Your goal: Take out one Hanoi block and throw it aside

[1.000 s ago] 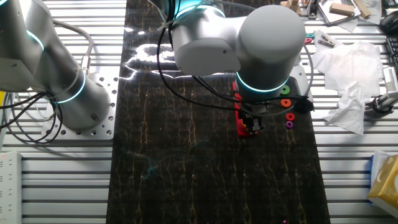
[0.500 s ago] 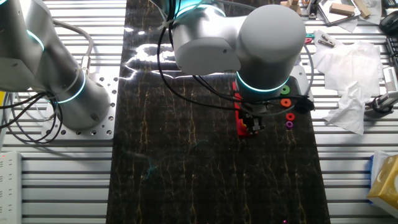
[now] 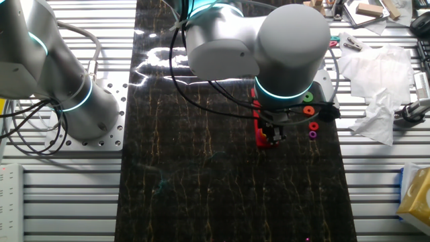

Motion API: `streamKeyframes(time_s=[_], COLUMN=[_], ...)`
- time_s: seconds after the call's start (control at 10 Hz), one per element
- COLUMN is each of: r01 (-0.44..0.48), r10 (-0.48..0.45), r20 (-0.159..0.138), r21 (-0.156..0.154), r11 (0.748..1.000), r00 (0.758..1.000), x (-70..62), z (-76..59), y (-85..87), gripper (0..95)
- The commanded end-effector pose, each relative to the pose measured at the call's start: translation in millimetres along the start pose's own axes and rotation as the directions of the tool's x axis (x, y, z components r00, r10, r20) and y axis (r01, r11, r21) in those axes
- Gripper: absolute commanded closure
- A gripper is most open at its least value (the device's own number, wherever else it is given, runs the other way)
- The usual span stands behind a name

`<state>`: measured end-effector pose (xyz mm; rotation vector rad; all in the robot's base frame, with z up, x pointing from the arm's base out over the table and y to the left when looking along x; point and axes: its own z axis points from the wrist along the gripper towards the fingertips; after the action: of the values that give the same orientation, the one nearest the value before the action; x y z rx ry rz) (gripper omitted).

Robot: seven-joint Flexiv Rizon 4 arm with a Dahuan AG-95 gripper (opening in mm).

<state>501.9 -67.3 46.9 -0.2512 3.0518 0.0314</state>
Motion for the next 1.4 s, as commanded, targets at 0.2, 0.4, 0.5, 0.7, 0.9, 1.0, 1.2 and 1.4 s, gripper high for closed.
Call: streamKeyframes(time_s=[0.2,0.4,0.5,0.7,0.9,1.0,1.2,1.4], r01=[0.008,0.011,0.013,0.012,0.012,0.011,0.011,0.015], r10=[-0.008,-0.011,-0.013,-0.012,-0.012,-0.011,-0.011,-0.015], r20=[-0.001,-0.001,-0.001,-0.001,0.000,0.000,0.002,0.000], r21=[-0.002,-0.002,-0.002,-0.002,-0.002,-0.004,-0.011,-0.013], r11=[1.000,1.000,1.000,1.000,1.000,1.000,1.000,1.000], r00=[1.000,1.000,1.000,1.000,1.000,1.000,1.000,1.000], x=[3.1,4.7,5.9,6.8,7.5,7.5,6.1,3.9], z=[-5.4,-9.0,-11.7,-15.4,-21.0,-24.1,-31.0,-38.1], y=[-2.7,-4.3,-5.6,-5.4,-4.1,-3.5,-3.9,-4.2], gripper=[95.0,95.0,95.0,95.0,95.0,95.0,95.0,95.0])
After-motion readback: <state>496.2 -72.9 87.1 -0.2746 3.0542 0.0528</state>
